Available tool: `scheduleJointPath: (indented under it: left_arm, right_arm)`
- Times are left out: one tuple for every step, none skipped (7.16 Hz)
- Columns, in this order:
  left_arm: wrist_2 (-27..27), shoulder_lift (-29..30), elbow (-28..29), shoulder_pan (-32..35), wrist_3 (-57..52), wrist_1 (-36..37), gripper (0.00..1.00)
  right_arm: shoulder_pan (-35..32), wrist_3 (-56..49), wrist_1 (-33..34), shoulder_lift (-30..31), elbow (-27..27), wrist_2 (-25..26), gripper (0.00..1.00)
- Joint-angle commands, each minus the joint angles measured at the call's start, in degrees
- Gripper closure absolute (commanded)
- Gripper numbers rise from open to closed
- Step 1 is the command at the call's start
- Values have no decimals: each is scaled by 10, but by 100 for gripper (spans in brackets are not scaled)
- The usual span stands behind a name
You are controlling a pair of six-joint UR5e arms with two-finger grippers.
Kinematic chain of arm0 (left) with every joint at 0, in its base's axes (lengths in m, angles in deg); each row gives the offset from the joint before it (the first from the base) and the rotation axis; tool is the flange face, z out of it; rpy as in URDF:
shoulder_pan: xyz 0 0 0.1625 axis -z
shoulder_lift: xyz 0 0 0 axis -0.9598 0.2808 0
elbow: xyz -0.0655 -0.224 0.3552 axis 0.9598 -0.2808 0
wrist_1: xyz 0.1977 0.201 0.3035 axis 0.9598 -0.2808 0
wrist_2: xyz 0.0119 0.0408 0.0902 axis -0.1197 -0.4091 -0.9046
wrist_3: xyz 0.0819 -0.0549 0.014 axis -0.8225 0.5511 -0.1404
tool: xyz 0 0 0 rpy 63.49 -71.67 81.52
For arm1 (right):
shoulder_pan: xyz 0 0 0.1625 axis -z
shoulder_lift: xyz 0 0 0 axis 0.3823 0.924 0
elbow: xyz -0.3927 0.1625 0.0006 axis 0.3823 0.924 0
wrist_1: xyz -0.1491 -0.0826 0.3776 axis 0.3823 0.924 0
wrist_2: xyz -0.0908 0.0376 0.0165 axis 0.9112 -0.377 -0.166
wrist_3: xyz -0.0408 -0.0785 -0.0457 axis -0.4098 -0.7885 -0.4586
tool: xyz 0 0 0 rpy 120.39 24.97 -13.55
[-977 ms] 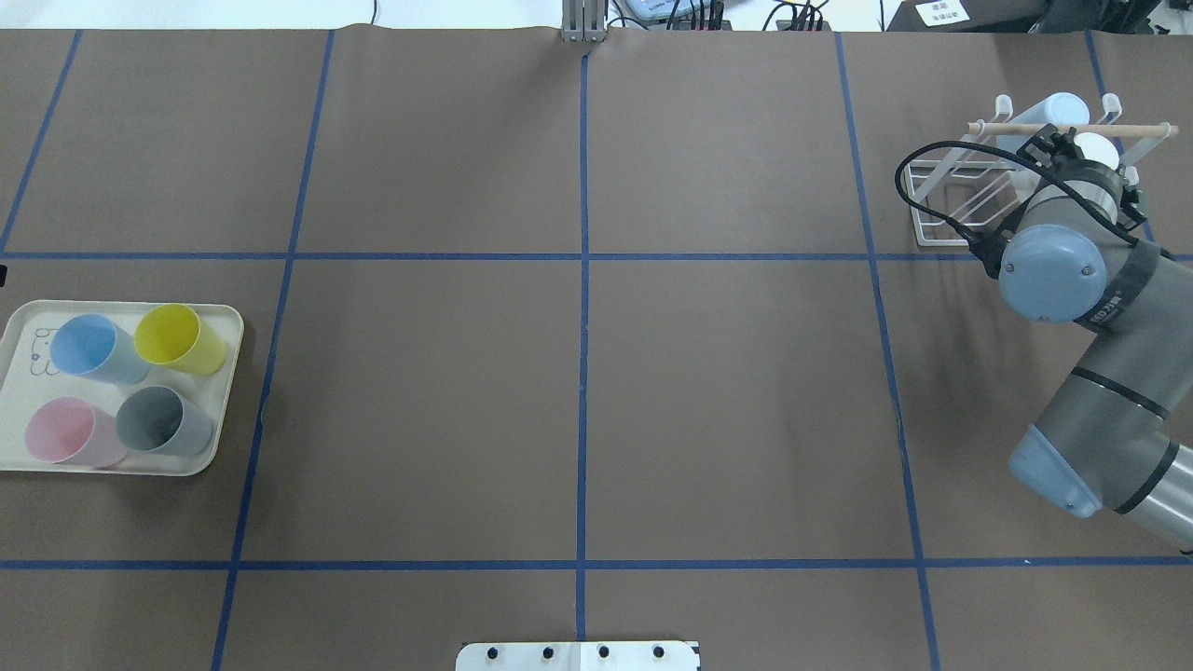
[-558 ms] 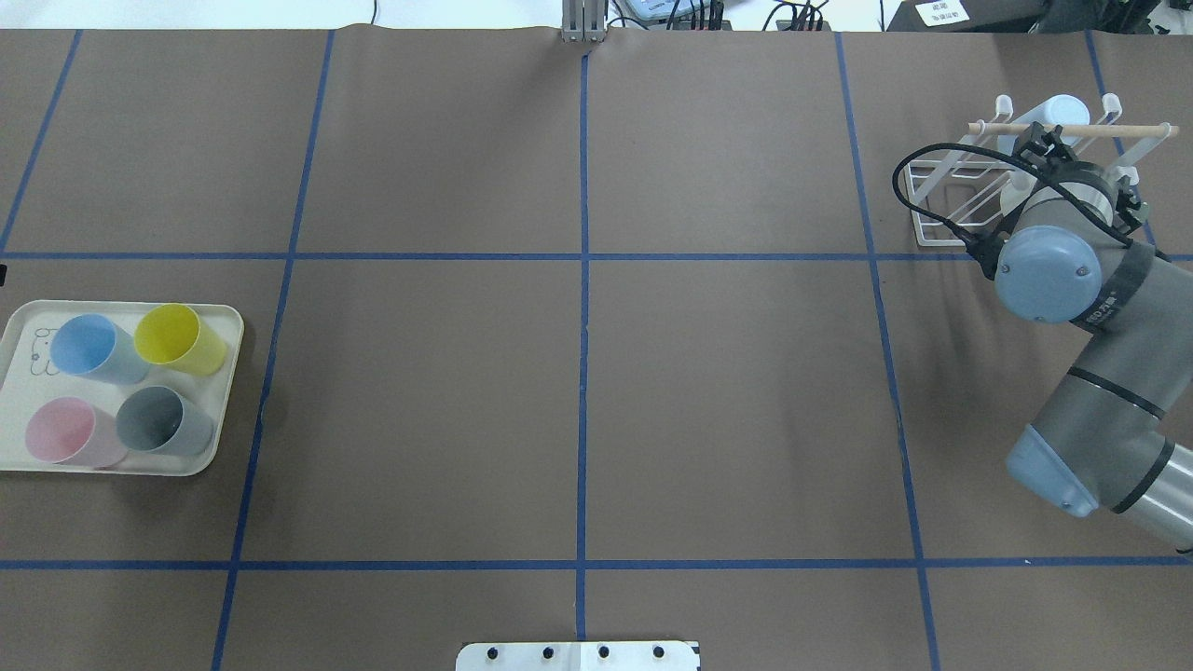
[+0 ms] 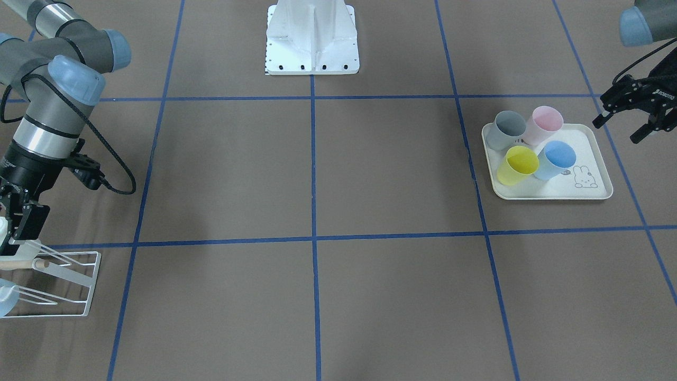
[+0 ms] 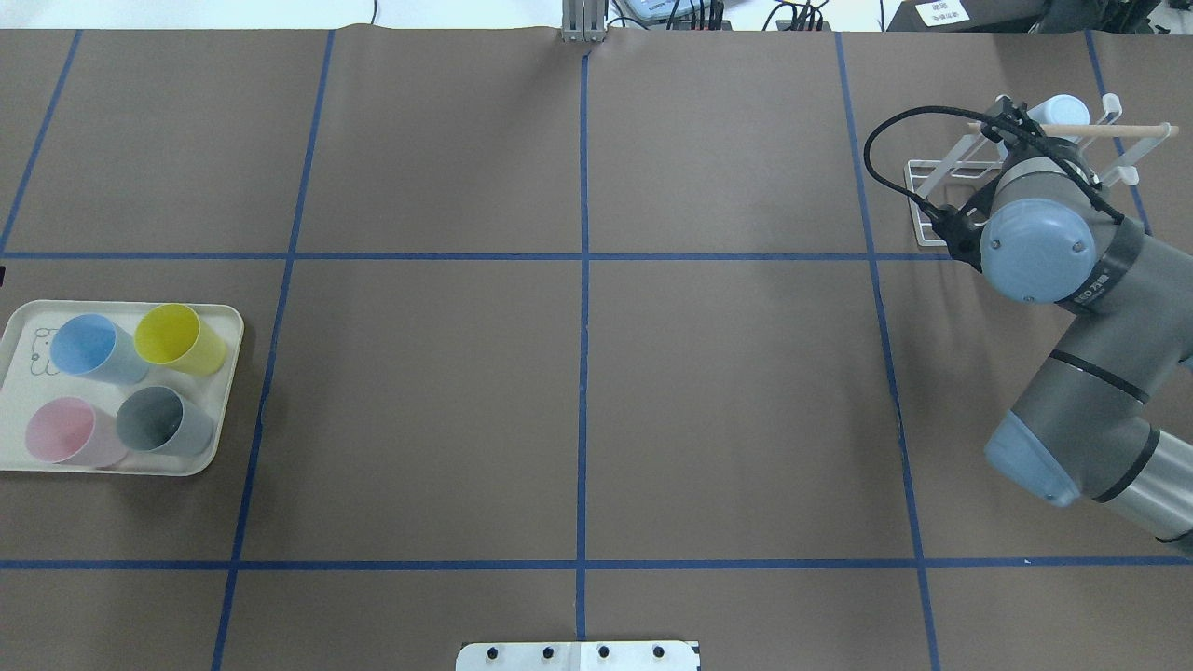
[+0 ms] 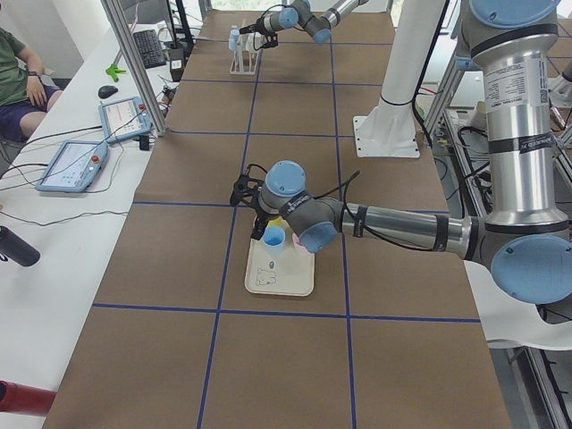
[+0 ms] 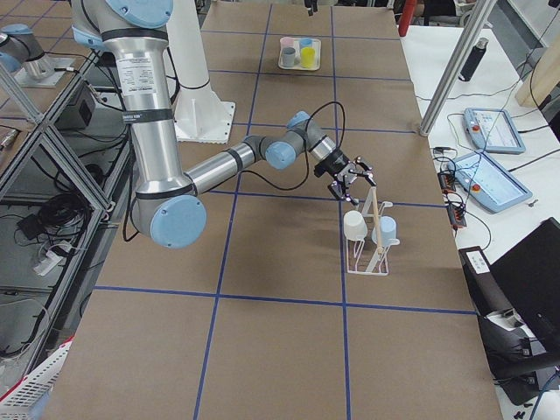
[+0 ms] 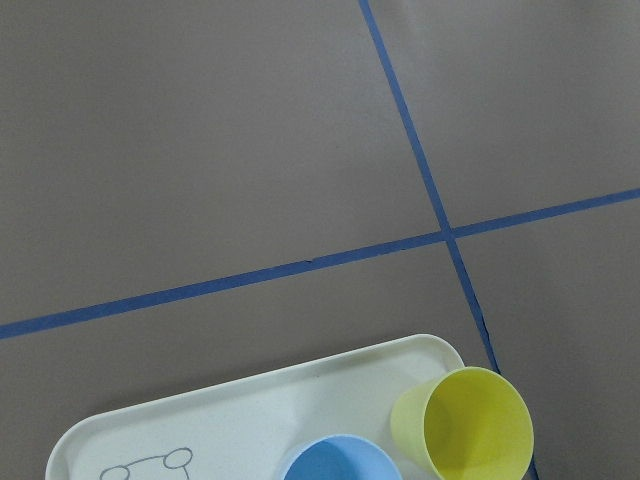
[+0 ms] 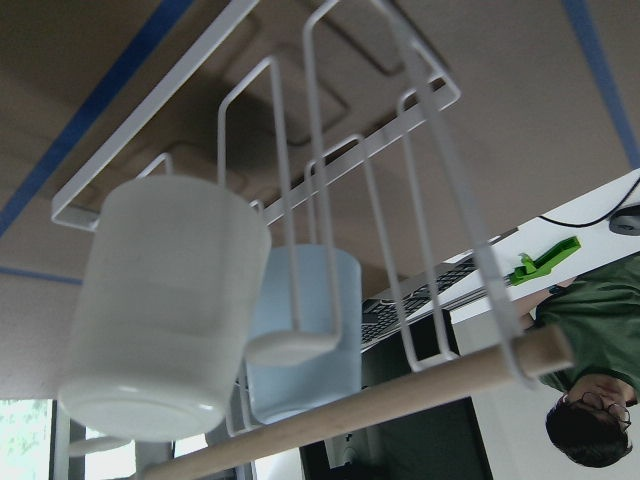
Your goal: Transfer IKEA cup to right arm and place on rack
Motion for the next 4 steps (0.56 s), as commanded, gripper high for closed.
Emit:
scheduleJointPath:
  left_arm:
    - [-6,-1,-5,0,2,-1,0]
    - [-8,-1,-7,0,2,-3,0]
    - [-43,-12,-11,-3,5,-4,0]
    - [-66,-13,-12,-5,28,-4,0]
  right_arm:
    - [0,129,0,-7,-54,-81,4]
    - [0,220,-1,-7,-85,-137,4]
    - [1,334,-14,-8,-110,-188,4]
    - [2,473,-51,-11,-116,-208,2]
